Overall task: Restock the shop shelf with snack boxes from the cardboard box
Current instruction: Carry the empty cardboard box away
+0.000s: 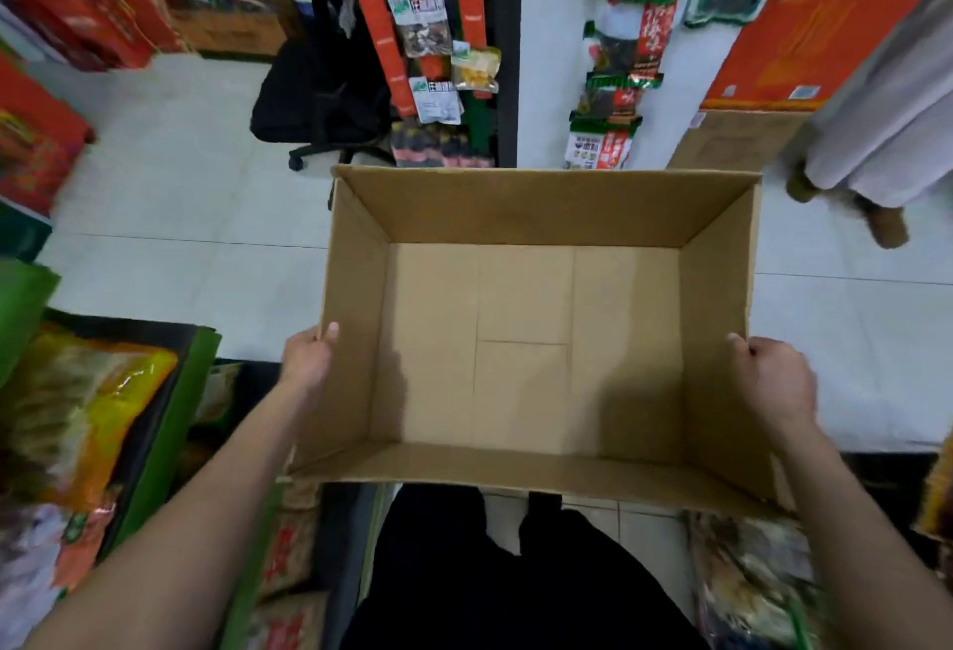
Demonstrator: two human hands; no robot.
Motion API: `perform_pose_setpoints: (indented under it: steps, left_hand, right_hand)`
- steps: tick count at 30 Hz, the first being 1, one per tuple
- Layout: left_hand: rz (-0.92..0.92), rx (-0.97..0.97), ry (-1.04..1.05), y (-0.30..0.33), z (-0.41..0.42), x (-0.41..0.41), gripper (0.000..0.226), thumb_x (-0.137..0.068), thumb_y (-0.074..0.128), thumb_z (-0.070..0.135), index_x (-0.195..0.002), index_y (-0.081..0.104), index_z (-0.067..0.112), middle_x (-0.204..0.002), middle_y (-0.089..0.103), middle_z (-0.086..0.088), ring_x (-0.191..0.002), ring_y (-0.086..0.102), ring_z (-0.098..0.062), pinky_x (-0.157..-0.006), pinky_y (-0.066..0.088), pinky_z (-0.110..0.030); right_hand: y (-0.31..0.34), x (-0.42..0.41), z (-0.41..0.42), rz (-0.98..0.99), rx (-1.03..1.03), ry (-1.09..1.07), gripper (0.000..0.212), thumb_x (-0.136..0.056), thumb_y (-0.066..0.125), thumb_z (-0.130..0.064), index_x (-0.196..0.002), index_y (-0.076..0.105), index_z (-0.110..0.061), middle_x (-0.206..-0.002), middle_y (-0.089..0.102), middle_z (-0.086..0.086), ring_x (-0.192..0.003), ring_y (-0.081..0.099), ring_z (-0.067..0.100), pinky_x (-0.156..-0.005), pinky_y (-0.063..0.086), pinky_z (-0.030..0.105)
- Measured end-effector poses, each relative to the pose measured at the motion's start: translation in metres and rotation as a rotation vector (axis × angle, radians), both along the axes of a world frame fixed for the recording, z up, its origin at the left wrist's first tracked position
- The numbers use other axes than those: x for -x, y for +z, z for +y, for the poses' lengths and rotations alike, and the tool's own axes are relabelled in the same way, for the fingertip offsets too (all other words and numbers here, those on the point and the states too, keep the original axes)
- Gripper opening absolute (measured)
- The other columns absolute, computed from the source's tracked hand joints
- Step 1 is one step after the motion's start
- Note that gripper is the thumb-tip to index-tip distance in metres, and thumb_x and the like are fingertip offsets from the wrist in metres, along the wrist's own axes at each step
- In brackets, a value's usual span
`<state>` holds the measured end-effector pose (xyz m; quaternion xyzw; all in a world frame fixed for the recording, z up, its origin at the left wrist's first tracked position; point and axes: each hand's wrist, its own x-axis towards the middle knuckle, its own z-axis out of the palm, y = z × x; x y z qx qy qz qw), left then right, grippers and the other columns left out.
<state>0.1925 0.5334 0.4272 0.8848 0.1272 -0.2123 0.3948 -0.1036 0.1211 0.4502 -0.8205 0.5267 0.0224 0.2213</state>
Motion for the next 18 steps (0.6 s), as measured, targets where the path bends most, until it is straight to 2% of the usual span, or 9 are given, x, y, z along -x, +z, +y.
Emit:
perform_pose_setpoints:
  steps: [3,6,10,12,14,18]
  left_hand:
    - [0.019,0.008,0.009,-0.014,-0.022,-0.053,0.045,-0.102,0.051,0.032,-0.133,0.057,0.000,-0.135,0.059,-0.017,-0.126,0.053,-0.034,-0.102,0.039,-0.034]
    - [0.041,0.027,0.004,-0.039,-0.039,-0.110,0.043,-0.102,0.051,0.029,-0.132,0.057,-0.002,-0.132,0.061,-0.017,-0.123,0.055,-0.033,-0.095,0.039,-0.030]
    - [0.096,-0.001,-0.006,-0.082,-0.051,-0.197,0.043,-0.103,0.049,0.032,-0.130,0.060,0.000,-0.126,0.064,-0.019,-0.115,0.058,-0.036,-0.087,0.040,-0.031]
    - [0.120,-0.031,-0.003,-0.106,-0.054,-0.242,0.043,-0.103,0.049,0.033,-0.129,0.061,0.001,-0.124,0.064,-0.022,-0.114,0.058,-0.039,-0.088,0.041,-0.034]
    - [0.133,-0.070,-0.023,-0.136,-0.054,-0.285,0.043,-0.103,0.049,0.033,-0.127,0.062,0.000,-0.123,0.064,-0.024,-0.114,0.058,-0.041,-0.093,0.044,-0.038]
    - [0.163,-0.110,0.000,-0.200,-0.049,-0.351,0.041,-0.103,0.050,0.029,-0.123,0.062,-0.004,-0.111,0.066,-0.024,-0.103,0.061,-0.037,-0.078,0.046,-0.034]
  right_hand:
    - [-0.005,-0.053,-0.022,0.018,0.002,0.003,0.048,-0.102,0.043,-0.033,-0.065,0.054,-0.005,-0.067,0.061,0.020,-0.065,0.058,0.037,-0.065,0.053,0.044]
    - [-0.022,-0.110,-0.037,0.069,-0.025,-0.019,0.043,-0.101,0.046,-0.028,-0.066,0.057,-0.005,-0.064,0.060,0.016,-0.061,0.058,0.034,-0.065,0.055,0.045]
    - [-0.056,-0.188,-0.046,0.124,-0.062,-0.039,0.036,-0.097,0.049,-0.020,-0.063,0.053,-0.007,-0.062,0.056,0.012,-0.056,0.052,0.027,-0.058,0.044,0.034]
    - [-0.080,-0.226,-0.046,0.167,-0.106,-0.052,0.035,-0.098,0.049,-0.021,-0.065,0.054,-0.010,-0.062,0.056,0.008,-0.057,0.053,0.023,-0.056,0.044,0.032]
    - [-0.108,-0.266,-0.047,0.199,-0.132,-0.047,0.033,-0.099,0.049,-0.021,-0.068,0.054,-0.013,-0.060,0.052,0.001,-0.056,0.049,0.016,-0.053,0.037,0.028]
    - [-0.177,-0.333,-0.050,0.250,-0.218,-0.015,0.024,-0.098,0.048,-0.018,-0.078,0.060,-0.011,-0.070,0.061,0.010,-0.063,0.058,0.026,-0.062,0.044,0.031]
